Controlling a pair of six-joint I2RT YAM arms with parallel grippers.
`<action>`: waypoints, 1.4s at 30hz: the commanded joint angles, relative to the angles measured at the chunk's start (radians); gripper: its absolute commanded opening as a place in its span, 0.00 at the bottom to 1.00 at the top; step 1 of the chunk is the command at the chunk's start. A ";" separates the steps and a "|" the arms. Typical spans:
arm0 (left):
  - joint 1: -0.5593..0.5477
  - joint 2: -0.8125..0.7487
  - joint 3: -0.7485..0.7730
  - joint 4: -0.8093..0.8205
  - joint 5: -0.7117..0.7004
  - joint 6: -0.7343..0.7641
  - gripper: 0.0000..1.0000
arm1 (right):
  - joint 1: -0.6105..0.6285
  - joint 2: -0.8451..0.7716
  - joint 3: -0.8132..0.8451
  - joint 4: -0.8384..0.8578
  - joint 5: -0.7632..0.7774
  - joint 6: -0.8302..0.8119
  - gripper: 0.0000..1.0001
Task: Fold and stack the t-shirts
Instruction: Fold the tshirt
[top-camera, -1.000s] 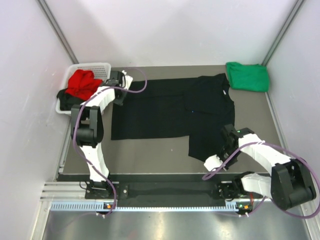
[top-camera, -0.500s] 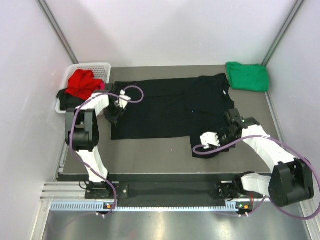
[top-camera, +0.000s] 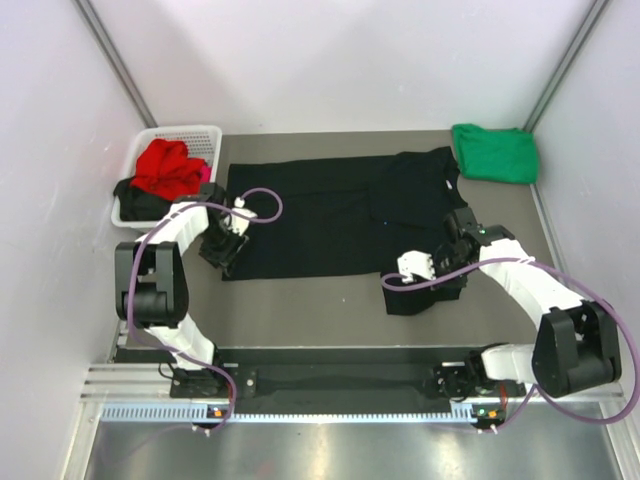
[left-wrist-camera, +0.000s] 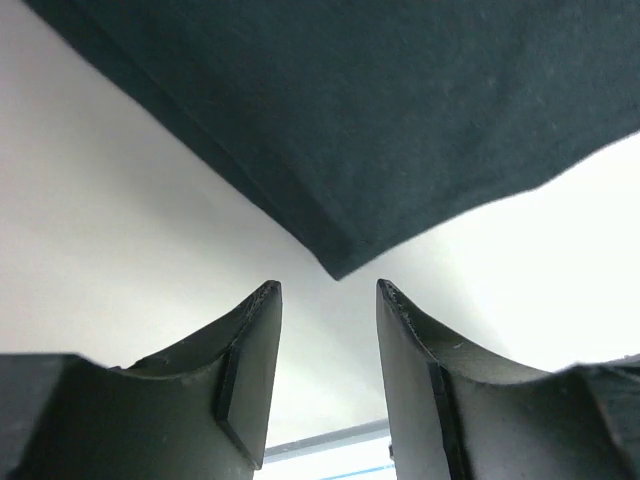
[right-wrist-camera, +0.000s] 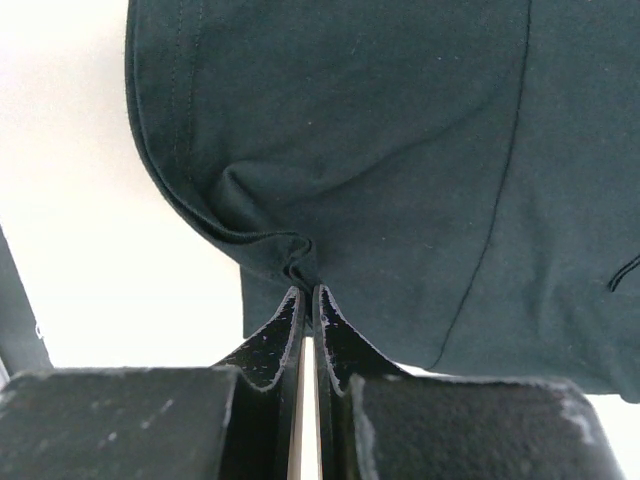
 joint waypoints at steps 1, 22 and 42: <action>0.002 -0.032 -0.019 -0.038 0.048 -0.006 0.48 | -0.002 0.008 0.050 0.004 -0.005 0.006 0.00; 0.002 0.059 -0.059 0.020 0.010 0.004 0.34 | -0.002 -0.028 -0.007 0.044 -0.016 0.066 0.00; 0.003 -0.056 0.144 0.058 -0.041 0.015 0.00 | -0.183 0.018 0.347 0.169 -0.103 0.413 0.00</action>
